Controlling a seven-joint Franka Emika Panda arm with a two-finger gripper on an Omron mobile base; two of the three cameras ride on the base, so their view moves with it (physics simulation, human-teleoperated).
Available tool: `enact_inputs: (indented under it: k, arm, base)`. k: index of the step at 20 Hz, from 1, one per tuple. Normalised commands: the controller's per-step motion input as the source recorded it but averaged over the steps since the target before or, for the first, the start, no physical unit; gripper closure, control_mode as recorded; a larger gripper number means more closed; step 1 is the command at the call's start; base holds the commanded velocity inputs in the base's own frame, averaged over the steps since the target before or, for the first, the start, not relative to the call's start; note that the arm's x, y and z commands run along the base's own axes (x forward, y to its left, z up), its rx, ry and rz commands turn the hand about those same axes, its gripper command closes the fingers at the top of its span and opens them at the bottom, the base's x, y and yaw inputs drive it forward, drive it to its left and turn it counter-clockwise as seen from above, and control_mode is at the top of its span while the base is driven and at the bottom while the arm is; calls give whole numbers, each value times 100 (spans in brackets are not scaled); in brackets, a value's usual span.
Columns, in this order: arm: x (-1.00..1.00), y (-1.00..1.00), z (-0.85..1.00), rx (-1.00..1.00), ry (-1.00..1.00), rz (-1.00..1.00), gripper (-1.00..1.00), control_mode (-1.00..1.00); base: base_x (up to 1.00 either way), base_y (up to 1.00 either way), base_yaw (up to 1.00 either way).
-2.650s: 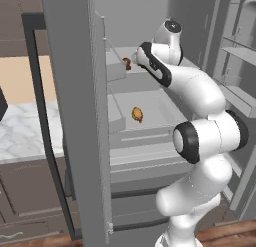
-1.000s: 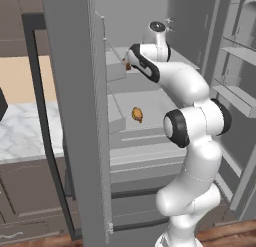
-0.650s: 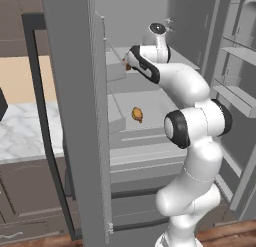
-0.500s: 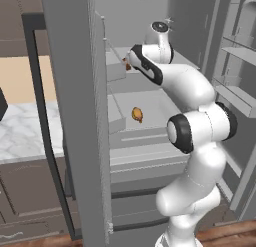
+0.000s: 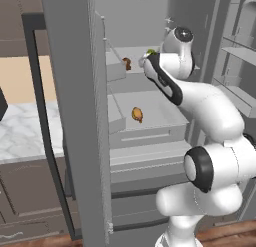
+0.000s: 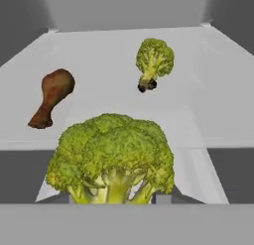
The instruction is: Place one broccoli and one chicken drumstick in each tupperware on the nearby counter, to pack two identical lunches.
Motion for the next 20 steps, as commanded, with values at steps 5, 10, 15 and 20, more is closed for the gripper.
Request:
enact_inputs:
  k: [5,10,15,20]
  arm:
    - [-100,-4,0,-1,-27,0,100,-100]
    - [-60,0,0,-2,-9,0,100,100]
    - [0,0,0,0,0,0,100,100]
    - [0,0,0,0,0,0,100,100]
  base:
    - [0,0,0]
    - [-40,0,0]
    - [-100,0,0]
    - [-99,2,0]
